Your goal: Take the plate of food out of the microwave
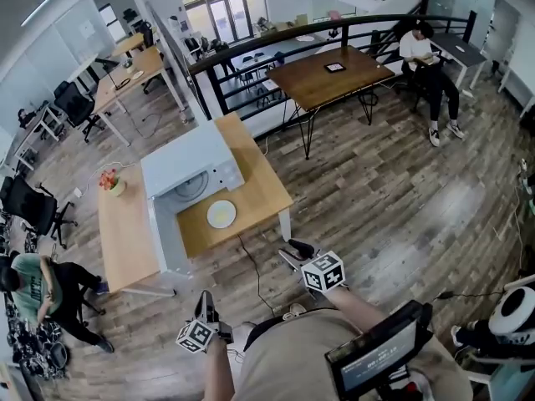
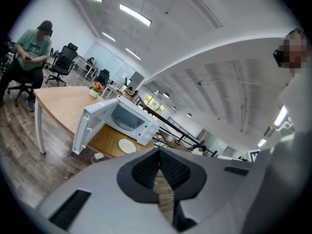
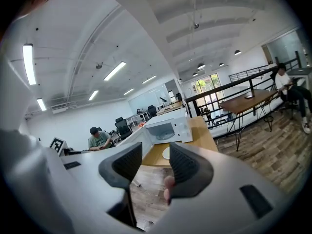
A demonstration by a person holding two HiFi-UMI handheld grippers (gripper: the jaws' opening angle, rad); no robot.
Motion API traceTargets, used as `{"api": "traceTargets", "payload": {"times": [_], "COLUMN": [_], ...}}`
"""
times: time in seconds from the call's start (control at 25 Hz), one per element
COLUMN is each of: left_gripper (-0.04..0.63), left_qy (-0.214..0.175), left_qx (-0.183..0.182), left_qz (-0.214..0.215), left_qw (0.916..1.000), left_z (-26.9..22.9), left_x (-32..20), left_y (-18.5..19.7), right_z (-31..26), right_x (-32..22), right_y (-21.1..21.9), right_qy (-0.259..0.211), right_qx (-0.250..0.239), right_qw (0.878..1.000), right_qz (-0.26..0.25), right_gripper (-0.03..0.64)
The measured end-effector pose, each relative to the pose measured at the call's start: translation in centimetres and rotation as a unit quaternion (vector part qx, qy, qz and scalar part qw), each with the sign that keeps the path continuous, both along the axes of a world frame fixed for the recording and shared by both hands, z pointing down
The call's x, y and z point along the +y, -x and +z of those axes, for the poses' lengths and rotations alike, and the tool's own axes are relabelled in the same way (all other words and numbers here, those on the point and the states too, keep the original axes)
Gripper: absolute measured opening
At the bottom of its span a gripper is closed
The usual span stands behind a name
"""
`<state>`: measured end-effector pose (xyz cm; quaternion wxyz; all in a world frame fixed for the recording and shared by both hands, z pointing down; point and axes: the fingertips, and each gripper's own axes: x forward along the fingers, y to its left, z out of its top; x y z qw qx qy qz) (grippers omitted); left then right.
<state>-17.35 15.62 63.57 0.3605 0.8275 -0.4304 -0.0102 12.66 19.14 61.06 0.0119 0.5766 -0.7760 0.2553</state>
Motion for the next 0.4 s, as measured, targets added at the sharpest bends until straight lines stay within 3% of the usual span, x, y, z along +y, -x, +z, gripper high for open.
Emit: {"api": "traceTargets", "payload": {"times": [0.4], "left_gripper": [0.003], "left_qy": [0.012], "left_qx": [-0.005], "left_qz": [-0.012], "left_qw": [0.9999], "left_z": [0.0], "left_x": [2.1], "left_y": [0.3], "right_z": [2.0], "right_x": [1.0], "right_y": [-0.4], "right_qy": [0.018], "right_qx": [-0.018], "right_qw": [1.0], "right_qz": [0.001], "right_gripper": [0.181]}}
